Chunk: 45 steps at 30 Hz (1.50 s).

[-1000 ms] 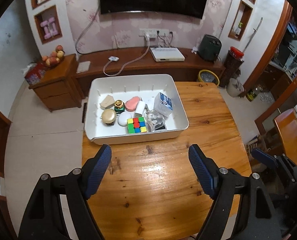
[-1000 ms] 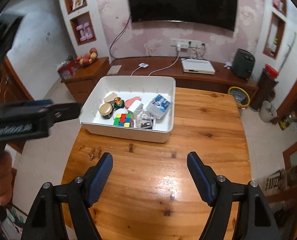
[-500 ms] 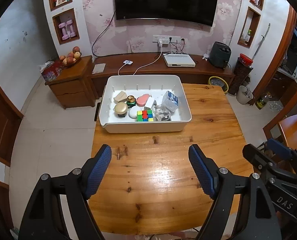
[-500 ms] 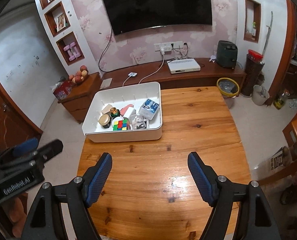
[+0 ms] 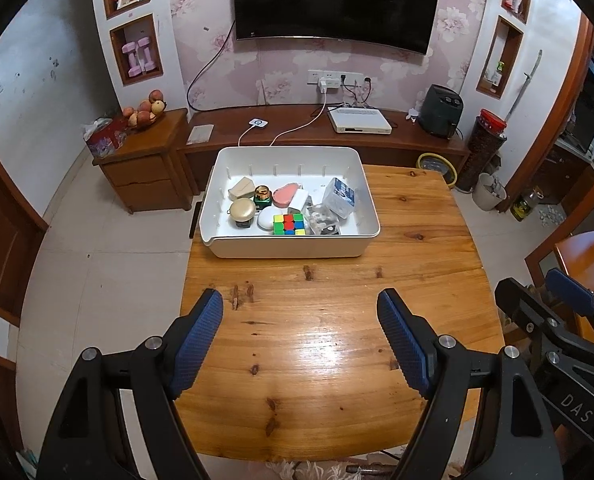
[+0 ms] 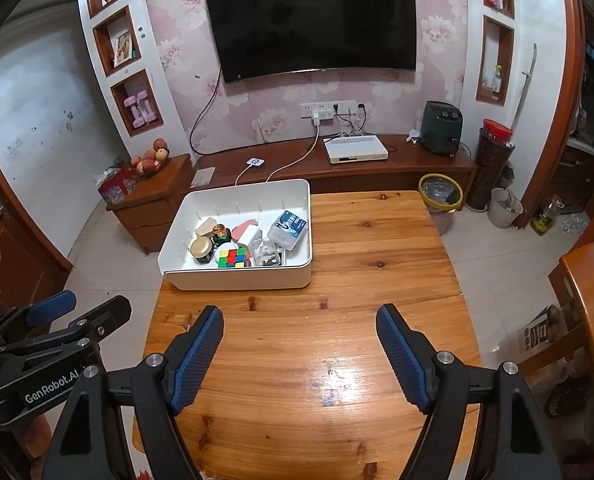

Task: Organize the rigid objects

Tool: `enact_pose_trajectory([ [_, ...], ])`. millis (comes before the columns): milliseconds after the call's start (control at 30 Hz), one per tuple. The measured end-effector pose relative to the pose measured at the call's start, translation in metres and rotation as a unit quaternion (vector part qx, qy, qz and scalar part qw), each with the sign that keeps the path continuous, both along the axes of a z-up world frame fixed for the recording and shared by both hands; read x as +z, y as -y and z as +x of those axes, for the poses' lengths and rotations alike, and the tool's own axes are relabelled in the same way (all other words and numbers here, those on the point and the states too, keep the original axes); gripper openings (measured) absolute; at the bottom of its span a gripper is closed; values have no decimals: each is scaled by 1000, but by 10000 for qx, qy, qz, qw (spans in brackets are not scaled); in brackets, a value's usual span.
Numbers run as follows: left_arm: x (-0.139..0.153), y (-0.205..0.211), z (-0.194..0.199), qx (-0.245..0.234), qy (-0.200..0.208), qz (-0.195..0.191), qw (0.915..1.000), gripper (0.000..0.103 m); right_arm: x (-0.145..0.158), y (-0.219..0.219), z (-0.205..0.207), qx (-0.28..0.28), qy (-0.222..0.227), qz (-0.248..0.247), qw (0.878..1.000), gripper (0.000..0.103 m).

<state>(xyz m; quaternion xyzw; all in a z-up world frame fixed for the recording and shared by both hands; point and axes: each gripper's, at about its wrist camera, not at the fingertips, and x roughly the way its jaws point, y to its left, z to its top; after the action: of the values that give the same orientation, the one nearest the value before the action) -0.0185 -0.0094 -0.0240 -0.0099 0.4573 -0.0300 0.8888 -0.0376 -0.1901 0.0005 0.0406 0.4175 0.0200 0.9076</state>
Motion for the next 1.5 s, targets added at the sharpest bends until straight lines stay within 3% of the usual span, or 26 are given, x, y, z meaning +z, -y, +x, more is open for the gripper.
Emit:
enact_pose_trajectory([
  [1500,3,4,-7,-62,-9,41,10000,82,6,3,-3,-23,-13,-175,9998,80],
])
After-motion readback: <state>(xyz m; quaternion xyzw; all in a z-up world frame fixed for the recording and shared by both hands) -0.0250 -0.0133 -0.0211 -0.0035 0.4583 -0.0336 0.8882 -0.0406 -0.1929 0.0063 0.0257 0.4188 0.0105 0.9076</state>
